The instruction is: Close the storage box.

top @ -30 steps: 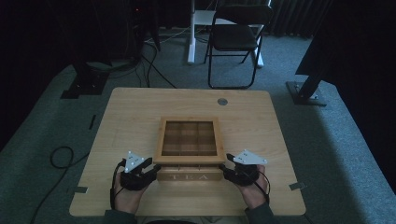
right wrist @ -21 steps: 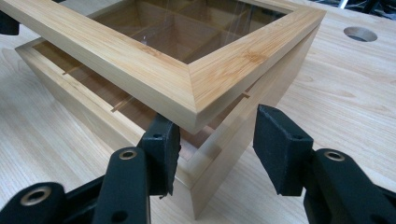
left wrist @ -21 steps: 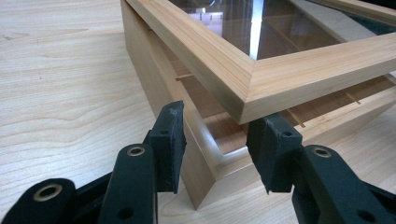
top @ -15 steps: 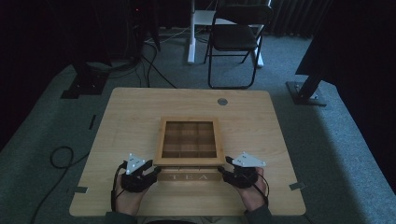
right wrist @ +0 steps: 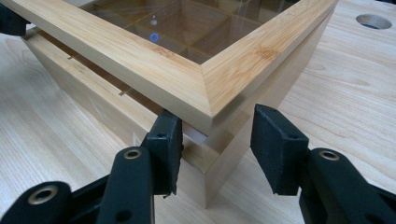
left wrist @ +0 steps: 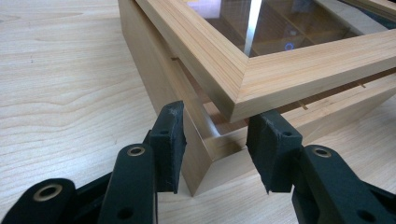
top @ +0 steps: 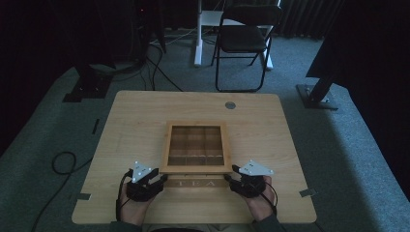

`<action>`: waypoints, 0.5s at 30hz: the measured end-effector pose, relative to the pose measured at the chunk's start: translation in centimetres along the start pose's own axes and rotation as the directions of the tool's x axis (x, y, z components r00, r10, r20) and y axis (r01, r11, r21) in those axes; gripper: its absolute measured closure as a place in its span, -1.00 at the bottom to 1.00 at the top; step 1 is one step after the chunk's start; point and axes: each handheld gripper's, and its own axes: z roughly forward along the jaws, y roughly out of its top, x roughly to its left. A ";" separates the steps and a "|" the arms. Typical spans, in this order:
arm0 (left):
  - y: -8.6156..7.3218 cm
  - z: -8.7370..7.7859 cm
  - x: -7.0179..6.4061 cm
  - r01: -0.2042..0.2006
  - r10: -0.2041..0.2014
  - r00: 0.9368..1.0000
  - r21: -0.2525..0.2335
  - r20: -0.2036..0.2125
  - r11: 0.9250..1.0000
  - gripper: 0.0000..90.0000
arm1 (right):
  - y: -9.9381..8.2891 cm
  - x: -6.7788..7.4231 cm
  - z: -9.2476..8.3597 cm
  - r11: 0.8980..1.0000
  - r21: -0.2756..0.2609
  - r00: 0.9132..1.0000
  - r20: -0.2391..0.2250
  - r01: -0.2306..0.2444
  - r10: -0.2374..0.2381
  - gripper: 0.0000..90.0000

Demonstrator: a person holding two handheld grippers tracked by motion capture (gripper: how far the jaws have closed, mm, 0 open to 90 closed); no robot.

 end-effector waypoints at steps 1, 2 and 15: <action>0.0 0.0 0.0 0.002 -0.002 1.000 0.000 0.000 1.000 0.27 | 0.0 0.0 0.0 1.000 0.001 1.000 -0.001 -0.001 0.001 0.18; -0.1 0.0 0.0 0.003 -0.003 1.000 0.000 0.002 1.000 0.27 | 0.0 0.1 0.0 1.000 0.003 1.000 -0.002 -0.003 0.003 0.18; -0.5 0.1 0.0 0.004 -0.004 1.000 0.011 0.002 1.000 0.26 | -0.4 0.3 0.0 1.000 0.012 1.000 -0.009 -0.006 0.007 0.20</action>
